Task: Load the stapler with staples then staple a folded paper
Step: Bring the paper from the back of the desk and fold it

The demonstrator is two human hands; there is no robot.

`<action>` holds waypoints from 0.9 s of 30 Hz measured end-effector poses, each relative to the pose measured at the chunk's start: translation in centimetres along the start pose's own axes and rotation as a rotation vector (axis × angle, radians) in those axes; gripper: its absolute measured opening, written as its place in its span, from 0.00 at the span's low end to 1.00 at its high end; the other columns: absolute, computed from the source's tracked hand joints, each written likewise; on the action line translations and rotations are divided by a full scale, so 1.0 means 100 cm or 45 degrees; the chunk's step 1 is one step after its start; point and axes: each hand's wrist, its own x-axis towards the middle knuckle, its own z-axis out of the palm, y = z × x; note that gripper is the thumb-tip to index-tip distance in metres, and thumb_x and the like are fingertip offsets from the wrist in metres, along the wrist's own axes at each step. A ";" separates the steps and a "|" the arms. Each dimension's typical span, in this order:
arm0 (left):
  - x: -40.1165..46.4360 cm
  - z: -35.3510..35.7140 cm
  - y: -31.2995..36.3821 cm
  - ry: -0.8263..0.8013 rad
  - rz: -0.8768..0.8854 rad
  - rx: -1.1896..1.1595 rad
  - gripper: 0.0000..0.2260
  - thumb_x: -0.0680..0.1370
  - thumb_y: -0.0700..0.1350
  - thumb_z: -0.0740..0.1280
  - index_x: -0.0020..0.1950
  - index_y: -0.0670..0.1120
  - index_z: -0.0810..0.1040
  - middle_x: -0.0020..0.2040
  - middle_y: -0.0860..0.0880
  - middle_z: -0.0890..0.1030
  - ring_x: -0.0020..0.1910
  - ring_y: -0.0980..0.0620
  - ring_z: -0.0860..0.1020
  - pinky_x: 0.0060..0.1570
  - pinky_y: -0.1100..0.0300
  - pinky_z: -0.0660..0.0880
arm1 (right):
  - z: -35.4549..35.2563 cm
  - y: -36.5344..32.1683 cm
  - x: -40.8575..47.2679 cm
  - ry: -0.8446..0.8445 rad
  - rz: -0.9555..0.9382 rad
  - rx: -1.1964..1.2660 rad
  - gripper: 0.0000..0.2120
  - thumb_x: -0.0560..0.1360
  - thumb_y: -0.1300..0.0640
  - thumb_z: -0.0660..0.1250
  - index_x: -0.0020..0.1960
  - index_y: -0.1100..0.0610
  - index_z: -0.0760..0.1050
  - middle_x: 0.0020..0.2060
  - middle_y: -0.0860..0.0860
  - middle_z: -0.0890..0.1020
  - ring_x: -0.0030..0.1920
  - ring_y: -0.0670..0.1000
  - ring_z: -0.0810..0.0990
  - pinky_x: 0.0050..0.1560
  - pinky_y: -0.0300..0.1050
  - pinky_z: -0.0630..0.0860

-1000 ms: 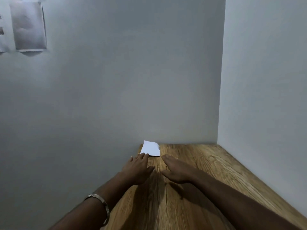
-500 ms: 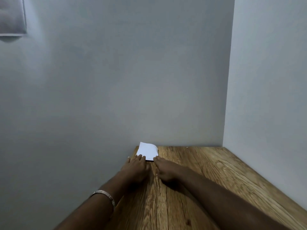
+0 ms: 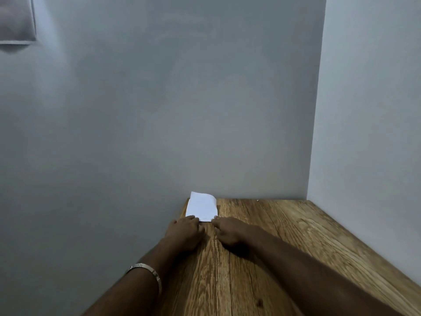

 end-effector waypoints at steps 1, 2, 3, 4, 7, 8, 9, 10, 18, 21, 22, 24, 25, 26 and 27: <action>-0.003 0.000 0.001 0.001 -0.004 0.011 0.20 0.82 0.54 0.49 0.64 0.47 0.75 0.65 0.47 0.76 0.64 0.49 0.74 0.65 0.47 0.66 | 0.000 -0.001 -0.003 -0.008 0.000 -0.002 0.25 0.84 0.55 0.51 0.79 0.58 0.56 0.79 0.56 0.59 0.77 0.56 0.62 0.76 0.50 0.61; -0.009 -0.002 0.002 0.006 -0.004 0.022 0.21 0.82 0.54 0.49 0.65 0.47 0.75 0.66 0.48 0.76 0.64 0.49 0.74 0.66 0.48 0.66 | -0.001 -0.002 -0.008 -0.012 0.001 0.000 0.25 0.83 0.55 0.51 0.79 0.57 0.57 0.79 0.56 0.60 0.76 0.56 0.64 0.75 0.51 0.62; -0.015 -0.003 0.004 0.012 -0.004 0.029 0.20 0.83 0.54 0.49 0.65 0.47 0.75 0.66 0.48 0.76 0.63 0.49 0.75 0.66 0.48 0.66 | -0.001 -0.002 -0.013 -0.011 0.002 0.007 0.24 0.83 0.55 0.52 0.79 0.57 0.58 0.78 0.56 0.62 0.76 0.56 0.65 0.75 0.51 0.63; -0.022 -0.005 0.007 0.017 -0.003 0.035 0.20 0.82 0.54 0.50 0.64 0.47 0.75 0.65 0.48 0.77 0.63 0.49 0.75 0.65 0.48 0.67 | -0.001 -0.002 -0.018 -0.008 0.001 0.015 0.24 0.83 0.55 0.52 0.78 0.57 0.59 0.78 0.56 0.63 0.75 0.56 0.66 0.74 0.51 0.64; -0.047 -0.007 0.015 0.028 -0.002 0.051 0.19 0.82 0.53 0.50 0.61 0.47 0.75 0.63 0.48 0.78 0.61 0.49 0.76 0.65 0.47 0.68 | -0.001 -0.007 -0.038 -0.001 -0.004 0.034 0.23 0.83 0.54 0.52 0.77 0.56 0.63 0.76 0.56 0.67 0.73 0.56 0.69 0.72 0.52 0.67; -0.056 -0.009 0.017 0.026 -0.002 0.054 0.19 0.82 0.53 0.50 0.62 0.48 0.75 0.63 0.48 0.78 0.61 0.49 0.76 0.65 0.47 0.68 | -0.002 -0.010 -0.046 -0.005 -0.011 0.030 0.22 0.83 0.54 0.52 0.77 0.56 0.63 0.75 0.56 0.68 0.72 0.56 0.70 0.71 0.52 0.68; -0.065 -0.011 0.019 0.023 -0.003 0.055 0.19 0.82 0.54 0.50 0.62 0.48 0.75 0.62 0.49 0.78 0.60 0.50 0.76 0.64 0.47 0.68 | -0.003 -0.013 -0.055 -0.011 -0.019 0.026 0.22 0.83 0.54 0.53 0.76 0.55 0.64 0.75 0.56 0.69 0.70 0.57 0.71 0.69 0.52 0.69; -0.075 -0.014 0.022 0.021 -0.005 0.057 0.19 0.82 0.54 0.50 0.62 0.49 0.75 0.63 0.49 0.78 0.61 0.50 0.76 0.64 0.47 0.68 | -0.004 -0.015 -0.063 -0.014 -0.026 0.022 0.22 0.83 0.54 0.53 0.76 0.55 0.65 0.74 0.56 0.70 0.69 0.56 0.73 0.68 0.52 0.70; -0.157 -0.037 0.047 -0.019 -0.029 0.056 0.19 0.82 0.54 0.52 0.64 0.48 0.76 0.64 0.48 0.77 0.62 0.50 0.75 0.67 0.45 0.66 | -0.003 -0.037 -0.146 0.011 -0.066 0.074 0.20 0.83 0.55 0.53 0.73 0.56 0.68 0.72 0.55 0.73 0.66 0.55 0.75 0.67 0.50 0.71; -0.185 -0.042 0.055 -0.018 -0.040 0.045 0.19 0.82 0.52 0.51 0.64 0.48 0.77 0.64 0.49 0.78 0.61 0.50 0.75 0.67 0.45 0.65 | -0.001 -0.045 -0.179 0.029 -0.070 0.084 0.21 0.83 0.55 0.53 0.75 0.55 0.67 0.74 0.54 0.71 0.69 0.54 0.73 0.68 0.49 0.69; -0.196 -0.044 0.058 -0.017 -0.036 0.049 0.19 0.82 0.51 0.51 0.64 0.48 0.77 0.63 0.49 0.78 0.61 0.50 0.75 0.67 0.44 0.65 | -0.001 -0.048 -0.191 0.034 -0.076 0.084 0.20 0.83 0.55 0.53 0.74 0.55 0.68 0.73 0.54 0.71 0.68 0.54 0.74 0.67 0.49 0.69; -0.215 -0.049 0.064 -0.022 -0.032 0.048 0.19 0.82 0.51 0.51 0.64 0.48 0.77 0.63 0.49 0.79 0.60 0.50 0.75 0.68 0.44 0.66 | -0.002 -0.054 -0.214 0.043 -0.085 0.077 0.20 0.83 0.55 0.53 0.73 0.55 0.69 0.71 0.55 0.73 0.66 0.55 0.75 0.65 0.49 0.70; -0.226 -0.051 0.068 -0.023 -0.032 0.045 0.19 0.82 0.51 0.51 0.63 0.48 0.77 0.62 0.49 0.79 0.60 0.51 0.76 0.67 0.44 0.66 | -0.003 -0.057 -0.225 0.045 -0.088 0.068 0.20 0.83 0.55 0.53 0.73 0.55 0.69 0.71 0.55 0.74 0.66 0.55 0.75 0.65 0.49 0.70; -0.234 -0.053 0.070 -0.020 -0.031 0.045 0.19 0.82 0.51 0.52 0.63 0.49 0.78 0.62 0.49 0.79 0.60 0.50 0.76 0.67 0.44 0.67 | -0.003 -0.060 -0.234 0.044 -0.089 0.059 0.21 0.83 0.55 0.53 0.74 0.55 0.69 0.71 0.55 0.73 0.66 0.55 0.75 0.65 0.49 0.69; -0.245 -0.055 0.073 -0.015 -0.029 0.047 0.19 0.82 0.51 0.52 0.63 0.49 0.78 0.62 0.49 0.79 0.60 0.50 0.75 0.67 0.44 0.67 | -0.004 -0.063 -0.245 0.041 -0.087 0.052 0.21 0.83 0.55 0.53 0.74 0.55 0.68 0.71 0.55 0.74 0.67 0.55 0.75 0.65 0.49 0.70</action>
